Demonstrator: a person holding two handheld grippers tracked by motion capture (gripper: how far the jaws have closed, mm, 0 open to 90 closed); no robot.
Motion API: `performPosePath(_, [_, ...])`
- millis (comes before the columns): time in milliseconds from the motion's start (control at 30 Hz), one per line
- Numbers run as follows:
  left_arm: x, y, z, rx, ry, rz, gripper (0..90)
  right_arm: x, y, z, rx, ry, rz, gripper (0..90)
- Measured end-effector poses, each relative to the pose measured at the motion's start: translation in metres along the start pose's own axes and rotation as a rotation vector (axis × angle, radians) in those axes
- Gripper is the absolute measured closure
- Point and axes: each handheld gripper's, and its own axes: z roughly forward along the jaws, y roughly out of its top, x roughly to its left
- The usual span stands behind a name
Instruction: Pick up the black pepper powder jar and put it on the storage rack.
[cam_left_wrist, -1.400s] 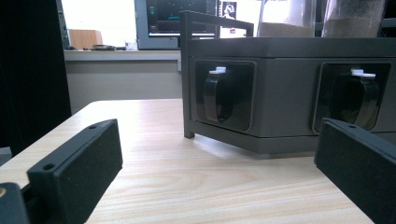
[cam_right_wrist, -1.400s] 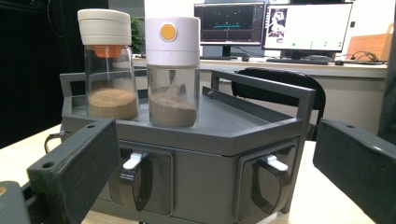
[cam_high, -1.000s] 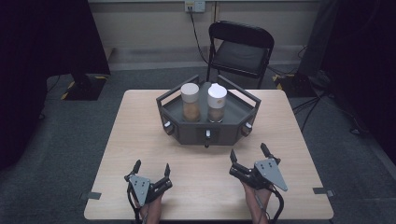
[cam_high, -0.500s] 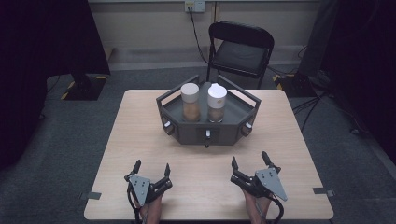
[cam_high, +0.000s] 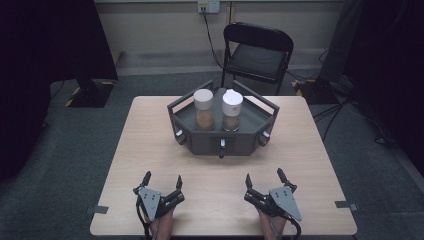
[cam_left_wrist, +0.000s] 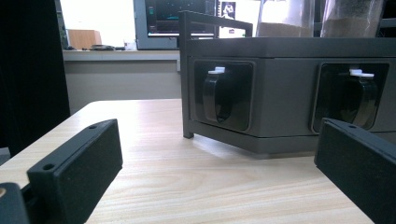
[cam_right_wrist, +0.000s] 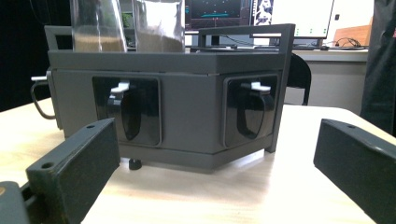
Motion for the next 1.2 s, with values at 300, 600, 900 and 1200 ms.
performPosePath(300, [0.0, 0.0, 0.0, 0.0, 0.0, 0.0, 0.1, 0.001, -0.009, -0.001, 0.017, 0.001, -0.007, 0.0])
performPosePath(600, [0.0, 0.0, 0.0, 0.0, 0.0, 0.0, 0.1, 0.001, -0.014, -0.002, 0.021, -0.003, -0.007, 0.0])
performPosePath(900, [0.0, 0.0, 0.0, 0.0, -0.001, 0.0, 0.1, 0.0, -0.017, -0.003, 0.014, 0.001, -0.002, 0.0])
performPosePath(1200, [0.0, 0.0, 0.0, 0.0, -0.003, 0.0, 0.1, -0.001, -0.018, -0.003, 0.008, 0.005, 0.001, 0.0])
